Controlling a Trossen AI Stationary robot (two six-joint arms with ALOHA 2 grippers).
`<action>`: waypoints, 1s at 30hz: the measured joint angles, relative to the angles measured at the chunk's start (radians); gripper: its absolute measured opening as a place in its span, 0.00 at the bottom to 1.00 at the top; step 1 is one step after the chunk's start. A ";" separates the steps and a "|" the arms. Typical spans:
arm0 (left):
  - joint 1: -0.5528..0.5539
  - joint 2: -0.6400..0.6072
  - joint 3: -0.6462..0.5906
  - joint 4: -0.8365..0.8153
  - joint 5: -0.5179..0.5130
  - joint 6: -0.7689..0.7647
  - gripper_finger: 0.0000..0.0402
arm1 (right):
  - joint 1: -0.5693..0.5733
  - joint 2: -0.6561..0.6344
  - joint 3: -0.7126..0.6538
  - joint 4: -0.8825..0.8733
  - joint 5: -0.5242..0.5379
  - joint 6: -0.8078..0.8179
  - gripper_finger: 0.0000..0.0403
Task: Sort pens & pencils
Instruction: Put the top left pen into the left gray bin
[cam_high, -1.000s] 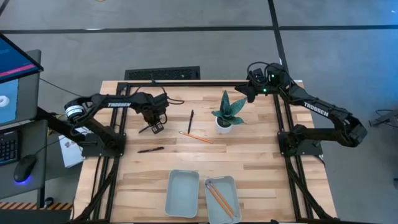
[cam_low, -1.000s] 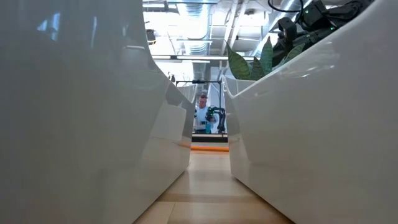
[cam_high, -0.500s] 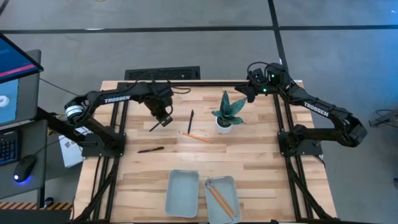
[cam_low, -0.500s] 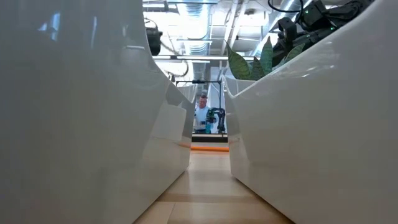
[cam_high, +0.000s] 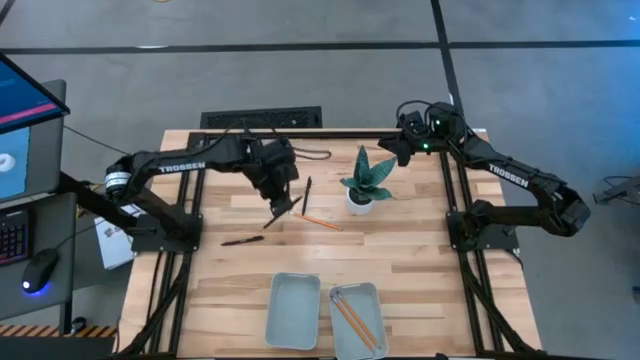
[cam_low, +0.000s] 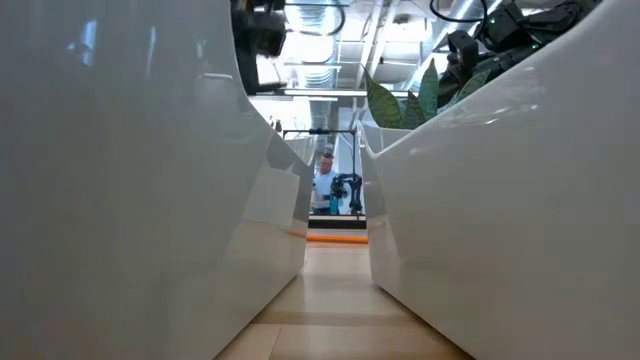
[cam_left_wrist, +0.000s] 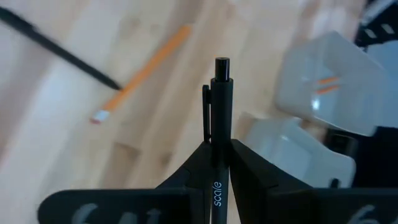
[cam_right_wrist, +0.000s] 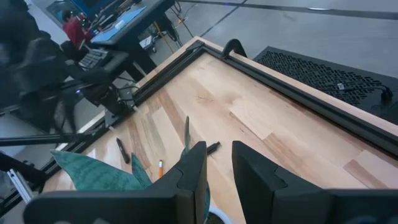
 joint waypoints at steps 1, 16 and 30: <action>-0.028 0.000 0.007 0.000 0.000 -0.027 0.08 | 0.000 0.000 0.000 0.000 0.000 0.000 0.24; -0.413 0.000 0.024 0.162 -0.190 -0.380 0.08 | 0.000 0.000 0.000 -0.035 0.000 0.001 0.24; -0.664 0.018 0.024 0.342 -0.514 -0.690 0.08 | 0.044 0.000 0.000 -0.036 0.000 0.065 0.24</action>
